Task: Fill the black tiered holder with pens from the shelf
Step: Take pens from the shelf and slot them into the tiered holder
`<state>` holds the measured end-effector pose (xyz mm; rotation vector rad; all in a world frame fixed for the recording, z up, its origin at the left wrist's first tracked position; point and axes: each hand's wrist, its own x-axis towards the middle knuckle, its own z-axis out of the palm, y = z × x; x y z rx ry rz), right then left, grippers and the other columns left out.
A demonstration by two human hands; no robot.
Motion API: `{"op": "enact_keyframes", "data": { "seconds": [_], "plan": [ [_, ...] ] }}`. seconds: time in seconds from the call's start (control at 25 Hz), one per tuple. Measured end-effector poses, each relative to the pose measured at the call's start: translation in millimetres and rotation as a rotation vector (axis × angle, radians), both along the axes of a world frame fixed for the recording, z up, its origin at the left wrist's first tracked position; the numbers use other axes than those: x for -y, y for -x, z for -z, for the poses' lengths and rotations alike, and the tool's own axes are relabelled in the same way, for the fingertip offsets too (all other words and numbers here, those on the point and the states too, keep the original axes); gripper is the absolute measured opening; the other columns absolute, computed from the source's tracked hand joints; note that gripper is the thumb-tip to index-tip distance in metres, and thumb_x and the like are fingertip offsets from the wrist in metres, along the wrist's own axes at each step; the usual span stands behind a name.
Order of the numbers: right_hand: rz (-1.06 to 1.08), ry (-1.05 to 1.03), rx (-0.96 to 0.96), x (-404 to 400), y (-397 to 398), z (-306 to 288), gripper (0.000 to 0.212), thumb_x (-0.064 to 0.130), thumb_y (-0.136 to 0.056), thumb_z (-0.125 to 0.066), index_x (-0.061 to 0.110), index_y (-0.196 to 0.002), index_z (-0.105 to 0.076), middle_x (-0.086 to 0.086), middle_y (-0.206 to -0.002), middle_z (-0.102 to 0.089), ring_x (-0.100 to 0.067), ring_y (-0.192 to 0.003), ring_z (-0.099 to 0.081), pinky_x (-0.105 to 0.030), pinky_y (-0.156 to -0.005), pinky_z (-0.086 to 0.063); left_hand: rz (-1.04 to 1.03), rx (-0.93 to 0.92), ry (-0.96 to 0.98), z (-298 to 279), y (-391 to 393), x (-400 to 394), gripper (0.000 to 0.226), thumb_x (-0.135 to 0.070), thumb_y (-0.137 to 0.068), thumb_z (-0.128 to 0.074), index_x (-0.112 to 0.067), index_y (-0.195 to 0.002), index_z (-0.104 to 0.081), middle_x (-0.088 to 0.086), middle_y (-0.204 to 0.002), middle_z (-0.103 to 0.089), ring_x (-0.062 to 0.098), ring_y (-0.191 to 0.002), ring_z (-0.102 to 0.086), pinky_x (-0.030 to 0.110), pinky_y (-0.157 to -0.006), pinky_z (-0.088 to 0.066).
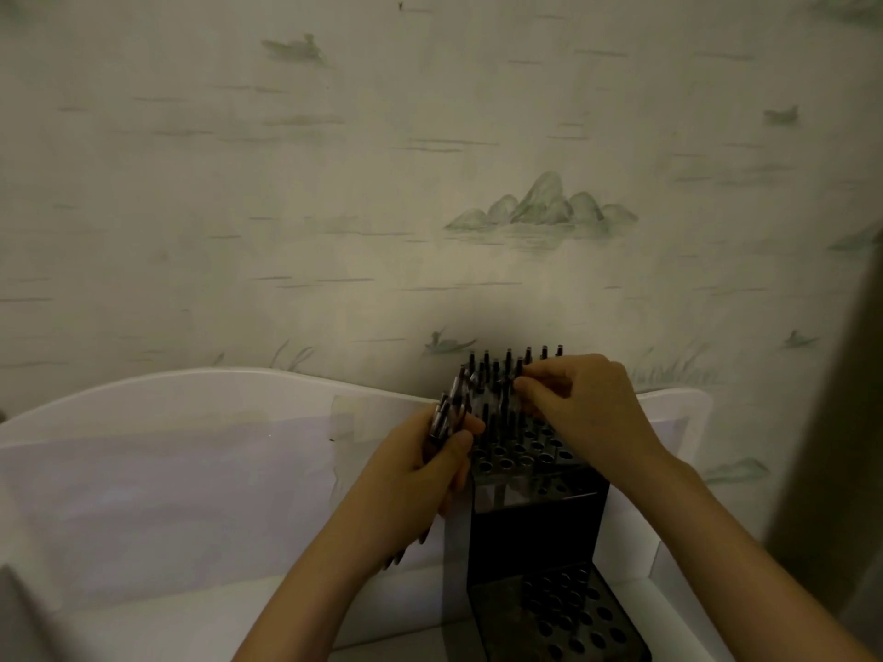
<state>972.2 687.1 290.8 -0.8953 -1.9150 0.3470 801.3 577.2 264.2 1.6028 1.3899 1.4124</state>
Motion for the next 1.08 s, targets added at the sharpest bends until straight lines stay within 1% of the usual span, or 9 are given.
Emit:
{"op": "enact_keyframes", "data": {
  "seconds": [0.08, 0.2, 0.32, 0.4, 0.52, 0.64, 0.84, 0.92, 1.08],
  "plan": [
    [0.077, -0.098, -0.010, 6, -1, 1, 0.026, 0.030, -0.082, -0.076, 0.016, -0.104, -0.075, 0.012, -0.079, -0.072, 0.008, -0.065, -0.063, -0.017, -0.073, -0.057, 0.013, 0.000, 0.021, 2, -1, -1, 0.015, -0.020, -0.099, -0.048, -0.019, -0.105, -0.062, -0.010, -0.056, -0.056, 0.006, -0.054, -0.054, 0.025, -0.058, -0.047],
    [0.025, -0.182, -0.133, 21, -3, 5, 0.022, 0.036, -0.081, -0.074, 0.020, -0.096, -0.076, 0.012, -0.076, -0.072, -0.002, -0.066, -0.067, -0.020, -0.064, -0.057, 0.045, -0.060, 0.028, 2, -1, -1, 0.015, -0.023, -0.100, -0.048, -0.021, -0.100, -0.062, -0.007, -0.059, -0.059, 0.009, -0.053, -0.055, 0.025, -0.057, -0.048],
    [-0.323, 0.118, -0.175, 38, 1, 11, 0.028, 0.044, -0.078, -0.073, 0.024, -0.098, -0.076, 0.010, -0.085, -0.075, -0.009, -0.079, -0.072, -0.027, -0.071, -0.060, 0.096, -0.126, 0.012, -2, -4, 0, 0.019, -0.026, -0.100, -0.048, -0.024, -0.086, -0.061, -0.005, -0.060, -0.061, 0.009, -0.052, -0.056, 0.023, -0.057, -0.049],
    [-0.439, 0.261, -0.167, 39, 4, 15, 0.031, 0.040, -0.076, -0.072, 0.021, -0.100, -0.076, 0.005, -0.091, -0.076, -0.014, -0.087, -0.072, -0.030, -0.078, -0.059, 0.124, -0.129, 0.001, -4, -8, -1, 0.022, -0.030, -0.099, -0.047, -0.023, -0.081, -0.058, -0.003, -0.060, -0.061, 0.009, -0.051, -0.056, 0.022, -0.056, -0.049],
    [-0.474, 0.357, -0.275, 38, 3, 14, 0.023, 0.032, -0.075, -0.072, 0.021, -0.093, -0.078, 0.000, -0.088, -0.077, -0.015, -0.085, -0.073, -0.022, -0.075, -0.056, 0.143, -0.132, -0.012, -5, -13, -2, 0.021, -0.025, -0.100, -0.048, -0.020, -0.082, -0.058, -0.001, -0.061, -0.061, 0.010, -0.051, -0.056, 0.020, -0.055, -0.049],
    [-0.459, 0.409, -0.436, 37, -4, 2, 0.017, 0.020, -0.079, -0.072, 0.013, -0.094, -0.077, -0.005, -0.086, -0.077, -0.022, -0.081, -0.073, -0.022, -0.071, -0.057, 0.165, -0.074, -0.005, -6, -12, -2, 0.019, -0.022, -0.100, -0.046, -0.017, -0.091, -0.062, 0.000, -0.063, -0.065, 0.015, -0.054, -0.060, 0.024, -0.055, -0.052],
    [-0.305, 0.272, -0.656, 25, -26, -27, 0.009, 0.007, -0.084, -0.069, 0.008, -0.091, -0.075, -0.009, -0.079, -0.076, -0.024, -0.072, -0.074, -0.026, -0.066, -0.059, 0.086, -0.061, -0.036, -7, -2, -3, 0.018, -0.021, -0.100, -0.044, -0.022, -0.103, -0.062, 0.002, -0.060, -0.064, 0.016, -0.046, -0.056, 0.027, -0.048, -0.050],
    [-0.239, 0.179, -0.610, 22, -32, -32, 0.009, 0.006, -0.085, -0.070, 0.013, -0.089, -0.075, -0.003, -0.075, -0.076, -0.021, -0.068, -0.074, -0.024, -0.064, -0.059, 0.022, -0.104, -0.076, -7, 1, -3, 0.019, -0.024, -0.100, -0.044, -0.024, -0.102, -0.062, -0.004, -0.054, -0.058, 0.013, -0.045, -0.053, 0.028, -0.047, -0.048],
    [-0.044, -0.025, -0.289, 13, -30, -25, 0.022, 0.016, -0.085, -0.072, 0.038, -0.082, -0.070, 0.016, -0.073, -0.074, -0.006, -0.066, -0.072, -0.022, -0.068, -0.059, -0.065, -0.220, -0.161, -10, 1, 0, 0.026, -0.050, -0.090, -0.040, -0.037, -0.102, -0.060, -0.021, -0.057, -0.055, -0.002, -0.049, -0.048, 0.020, -0.053, -0.042]
  ]
}}
